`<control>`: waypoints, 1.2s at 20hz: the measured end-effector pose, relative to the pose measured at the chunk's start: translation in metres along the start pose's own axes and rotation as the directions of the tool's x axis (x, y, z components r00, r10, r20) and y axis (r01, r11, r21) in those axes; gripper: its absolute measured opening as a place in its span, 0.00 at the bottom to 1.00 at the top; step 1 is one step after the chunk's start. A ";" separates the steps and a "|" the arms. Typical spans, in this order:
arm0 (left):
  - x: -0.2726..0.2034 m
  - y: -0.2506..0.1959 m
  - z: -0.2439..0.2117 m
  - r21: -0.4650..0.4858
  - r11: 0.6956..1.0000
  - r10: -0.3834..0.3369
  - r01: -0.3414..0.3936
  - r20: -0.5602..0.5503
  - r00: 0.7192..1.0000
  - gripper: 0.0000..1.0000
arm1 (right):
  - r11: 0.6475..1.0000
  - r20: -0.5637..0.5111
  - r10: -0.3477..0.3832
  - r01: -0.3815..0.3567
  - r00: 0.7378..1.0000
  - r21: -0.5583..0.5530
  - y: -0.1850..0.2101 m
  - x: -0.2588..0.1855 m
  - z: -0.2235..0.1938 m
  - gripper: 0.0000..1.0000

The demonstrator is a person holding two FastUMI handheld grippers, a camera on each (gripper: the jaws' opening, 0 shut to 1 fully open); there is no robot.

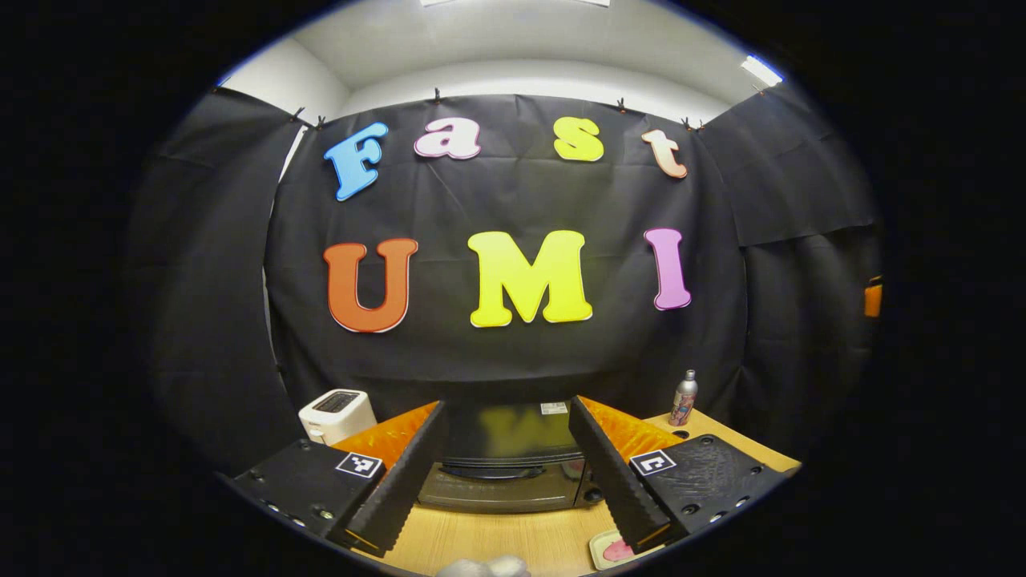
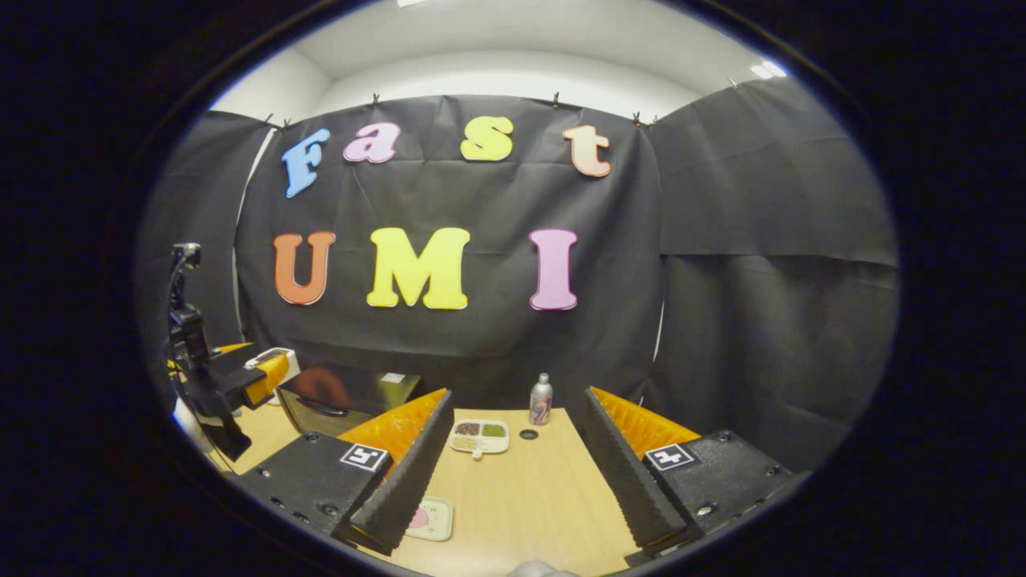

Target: Open the electric oven with the left hand, put the food in, and close the electric oven.

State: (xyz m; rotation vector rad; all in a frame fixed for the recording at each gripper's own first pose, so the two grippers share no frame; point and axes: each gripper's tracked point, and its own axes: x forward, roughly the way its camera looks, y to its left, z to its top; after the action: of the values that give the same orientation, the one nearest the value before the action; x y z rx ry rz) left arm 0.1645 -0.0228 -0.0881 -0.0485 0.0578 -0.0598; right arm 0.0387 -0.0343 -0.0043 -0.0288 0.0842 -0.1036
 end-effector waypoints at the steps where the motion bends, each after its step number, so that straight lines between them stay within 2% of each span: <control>1: 0.013 0.004 -0.012 0.005 1.000 0.002 -0.002 -0.022 1.000 0.96 | 1.000 0.000 -0.020 0.020 1.000 -0.003 -0.004 -0.002 0.001 0.99; 7: 0.073 0.012 -0.081 0.034 0.999 0.008 -0.004 -0.117 0.993 0.97 | 0.992 -0.037 -0.127 0.127 0.991 0.001 -0.021 -0.015 -0.010 0.99; 12: 0.096 0.016 -0.131 0.043 0.999 -0.003 0.012 -0.198 0.980 0.96 | 0.979 -0.079 -0.203 0.202 0.976 -0.019 -0.032 -0.028 -0.024 0.99; 14: 0.100 0.016 -0.129 0.009 1.000 -0.025 0.027 -0.176 0.984 0.98 | 0.976 -0.079 -0.217 0.216 0.973 -0.022 -0.033 -0.032 -0.022 0.99; 17: 0.092 0.013 -0.134 0.006 0.999 -0.034 0.036 -0.212 0.977 0.95 | 0.975 -0.081 -0.220 0.219 0.972 -0.026 -0.029 -0.031 -0.023 0.99; 18: 0.090 0.013 -0.133 0.005 0.999 -0.036 0.038 -0.206 0.978 0.85 | 0.978 -0.085 -0.210 0.209 0.974 -0.021 -0.024 -0.030 -0.024 0.99; 19: 0.086 0.013 -0.135 -0.001 0.999 -0.038 0.039 -0.212 0.976 0.95 | 0.980 -0.083 -0.200 0.199 0.976 -0.018 -0.019 -0.028 -0.022 0.99; 24: 0.044 0.011 -0.147 -0.008 0.998 -0.060 0.059 -0.224 0.973 0.95 | 0.989 -0.072 -0.145 0.143 0.987 -0.042 0.005 -0.020 -0.021 0.99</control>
State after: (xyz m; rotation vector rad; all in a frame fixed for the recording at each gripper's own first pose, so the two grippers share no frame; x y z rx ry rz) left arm 0.2007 -0.0210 -0.2374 -0.0446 0.2821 -0.1251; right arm 0.0177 -0.0275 -0.0237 -0.0673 0.1592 -0.2479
